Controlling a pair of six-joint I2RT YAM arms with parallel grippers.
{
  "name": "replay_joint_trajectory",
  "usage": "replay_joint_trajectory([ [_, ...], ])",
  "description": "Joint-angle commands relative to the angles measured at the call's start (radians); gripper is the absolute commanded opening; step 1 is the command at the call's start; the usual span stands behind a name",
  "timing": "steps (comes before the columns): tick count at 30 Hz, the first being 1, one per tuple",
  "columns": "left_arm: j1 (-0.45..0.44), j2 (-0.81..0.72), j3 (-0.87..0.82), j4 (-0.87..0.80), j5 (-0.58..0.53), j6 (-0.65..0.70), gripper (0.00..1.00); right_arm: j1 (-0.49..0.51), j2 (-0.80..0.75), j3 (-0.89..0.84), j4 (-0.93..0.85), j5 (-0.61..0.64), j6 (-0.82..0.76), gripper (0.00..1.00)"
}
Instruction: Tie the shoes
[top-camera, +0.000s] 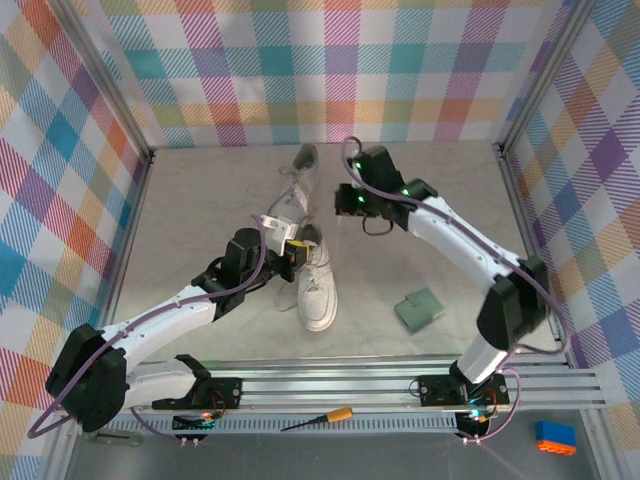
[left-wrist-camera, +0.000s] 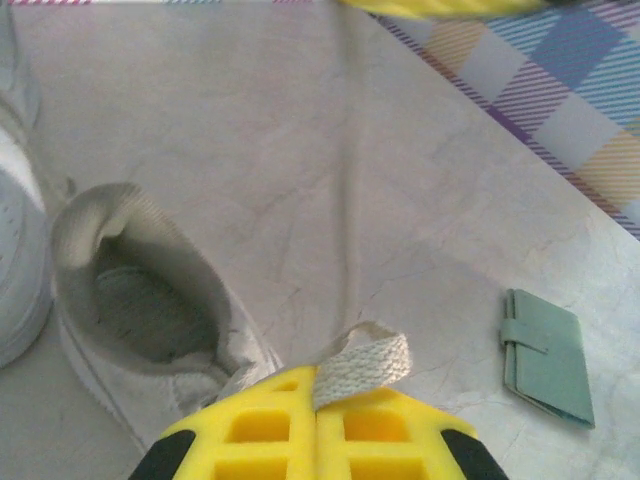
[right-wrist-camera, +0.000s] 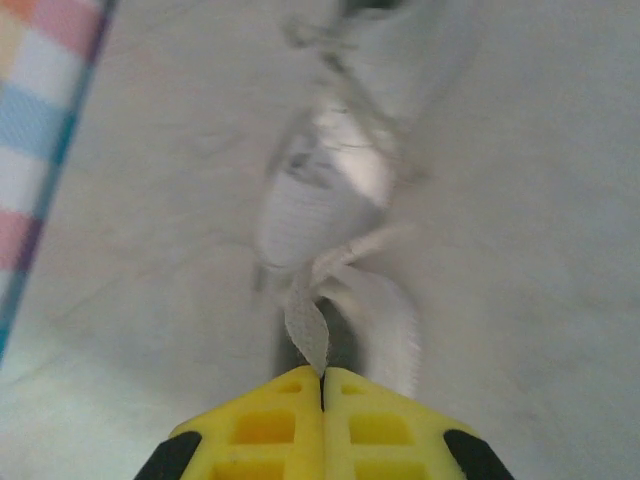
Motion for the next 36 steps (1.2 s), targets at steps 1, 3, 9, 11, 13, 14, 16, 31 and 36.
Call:
replay_joint_trajectory([
  [1,0.006,-0.012,-0.004,0.057,0.085,0.091,0.00,-0.003,0.123,0.202,-0.013,-0.283,-0.127,0.00],
  [3,0.005,-0.009,0.000,0.046,0.104,0.126,0.00,0.000,0.213,0.329,-0.058,-0.421,-0.141,0.00],
  [9,-0.009,-0.015,0.015,-0.004,0.138,0.209,0.00,0.067,0.353,0.527,-0.221,-0.665,-0.247,0.00],
  [11,-0.012,-0.012,0.018,-0.012,0.151,0.218,0.00,0.091,0.362,0.533,-0.247,-0.683,-0.271,0.00],
  [13,-0.015,-0.009,0.021,-0.014,0.173,0.222,0.00,0.099,0.374,0.547,-0.282,-0.697,-0.279,0.05],
  [14,-0.017,-0.007,0.023,-0.015,0.182,0.223,0.00,0.099,0.378,0.552,-0.298,-0.701,-0.284,0.10],
  [16,-0.021,-0.002,0.024,-0.013,0.189,0.222,0.00,0.099,0.363,0.538,-0.301,-0.649,-0.280,0.21],
  [31,0.021,-0.014,0.015,-0.015,0.028,0.120,0.00,-0.010,-0.211,-0.275,0.211,-0.085,-0.025,0.49],
  [36,0.054,0.065,0.101,-0.086,0.047,0.041,0.00,-0.009,-0.434,-0.669,0.557,-0.046,-0.068,0.61],
])
